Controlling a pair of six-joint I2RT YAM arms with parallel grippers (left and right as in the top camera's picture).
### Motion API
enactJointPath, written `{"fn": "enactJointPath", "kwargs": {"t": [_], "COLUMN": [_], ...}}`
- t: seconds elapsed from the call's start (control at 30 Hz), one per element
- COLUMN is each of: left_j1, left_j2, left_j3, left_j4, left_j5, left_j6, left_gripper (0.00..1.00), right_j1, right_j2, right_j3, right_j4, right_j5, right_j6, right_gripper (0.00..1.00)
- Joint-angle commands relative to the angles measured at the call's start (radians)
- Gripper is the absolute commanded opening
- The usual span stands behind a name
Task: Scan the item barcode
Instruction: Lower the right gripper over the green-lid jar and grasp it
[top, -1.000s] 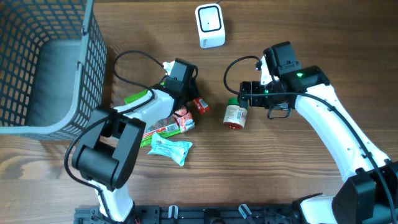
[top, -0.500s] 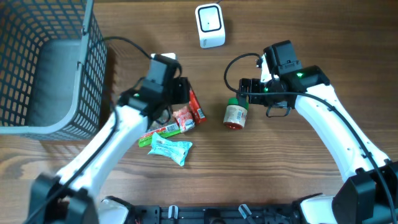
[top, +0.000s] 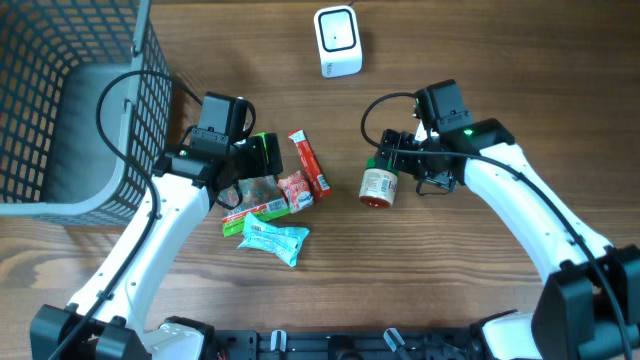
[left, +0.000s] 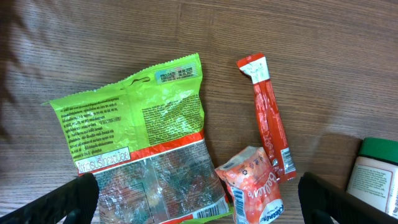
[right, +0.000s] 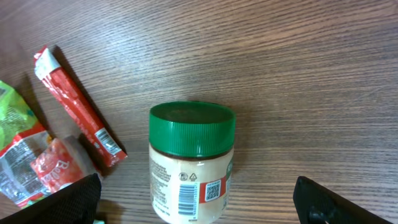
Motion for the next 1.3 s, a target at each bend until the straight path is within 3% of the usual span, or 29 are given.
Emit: {"fn": "enactJointPath", "kwargs": {"t": [0.0,0.2,0.37,0.7,1.07,1.17,1.27], "left_j1": [0.004,0.004,0.004,0.004,0.004,0.004,0.004], "left_j2": [0.006,0.006,0.006,0.006,0.006,0.006,0.006], "left_j3": [-0.003,-0.003,-0.003,-0.003,-0.003,-0.003,-0.003], "left_j4": [-0.001,-0.001,-0.001,-0.001,-0.001,-0.001,-0.001], "left_j5": [-0.003,-0.002,-0.002,-0.003,-0.003,-0.002,-0.002], "left_j6": [0.016,0.016,0.016,0.016,0.016,0.016,0.016], "left_gripper": [1.00,1.00,1.00,1.00,1.00,1.00,1.00], "right_j1": [0.003,0.003,0.003,0.013,0.050,0.052,0.052], "right_j2": [0.074,0.119,0.158,0.488,0.510,0.510,0.510], "right_j3": [-0.010,0.065,0.442,0.448,0.402,0.402,0.402], "right_j4": [0.004,-0.043,-0.370,-0.371,-0.296,-0.291,-0.291], "right_j5": [-0.004,-0.037,-0.040,-0.080,-0.039,-0.037,-0.020], "right_j6": [0.010,-0.041,-0.063,-0.135,-0.138,-0.138,-0.138], "right_gripper": [0.99,1.00,0.99,0.99,0.99,0.80,0.73]}}
